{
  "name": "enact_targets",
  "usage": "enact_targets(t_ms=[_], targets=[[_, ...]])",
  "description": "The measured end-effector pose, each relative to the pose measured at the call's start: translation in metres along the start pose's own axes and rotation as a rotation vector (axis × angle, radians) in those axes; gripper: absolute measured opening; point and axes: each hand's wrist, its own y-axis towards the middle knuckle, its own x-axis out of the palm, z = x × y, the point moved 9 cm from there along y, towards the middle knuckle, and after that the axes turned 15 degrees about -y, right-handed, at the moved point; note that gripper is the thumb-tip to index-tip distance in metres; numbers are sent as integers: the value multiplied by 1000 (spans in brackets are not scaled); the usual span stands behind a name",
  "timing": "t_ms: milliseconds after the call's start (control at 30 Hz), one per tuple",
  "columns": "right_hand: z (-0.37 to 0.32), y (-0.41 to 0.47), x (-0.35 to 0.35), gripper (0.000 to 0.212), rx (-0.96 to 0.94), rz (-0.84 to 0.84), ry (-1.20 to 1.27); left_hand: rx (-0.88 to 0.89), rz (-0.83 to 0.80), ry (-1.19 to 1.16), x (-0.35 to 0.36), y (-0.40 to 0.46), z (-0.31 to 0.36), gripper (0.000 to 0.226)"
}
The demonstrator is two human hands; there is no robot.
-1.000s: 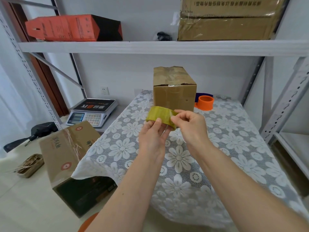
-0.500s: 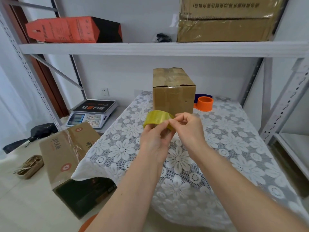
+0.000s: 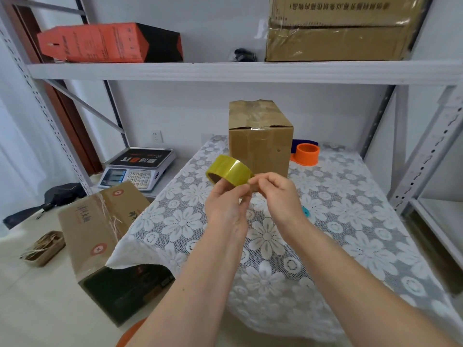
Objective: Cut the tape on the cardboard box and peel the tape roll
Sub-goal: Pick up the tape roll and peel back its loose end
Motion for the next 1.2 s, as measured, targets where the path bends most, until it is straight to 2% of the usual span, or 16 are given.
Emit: enact_targets(t_ms=[133,267,400,533,633,800,1200], targets=[[-3,-1,-9,16,15,33,17,30,2,12,-2,0,8,33],[-10,3,-15,26,12,62,14,36,-56,36,7,-6,9,32],[-18,7,-17,12,7,31,-49,31,-88,18,7,-6,10,33],[-17,10,-15,13,12,8,-76,22,-103,24,5,-5,8,35],[-15,11,-15,13,23,-3,-30,-32,-145,-29,10,-5,4,31],[-11,6,-17,15,26,16,48,-119,-122,-173,13,-8,-2,15],[-12,-3,-20,11,10,76,248,-113,-125,-237,21,-9,-3,12]])
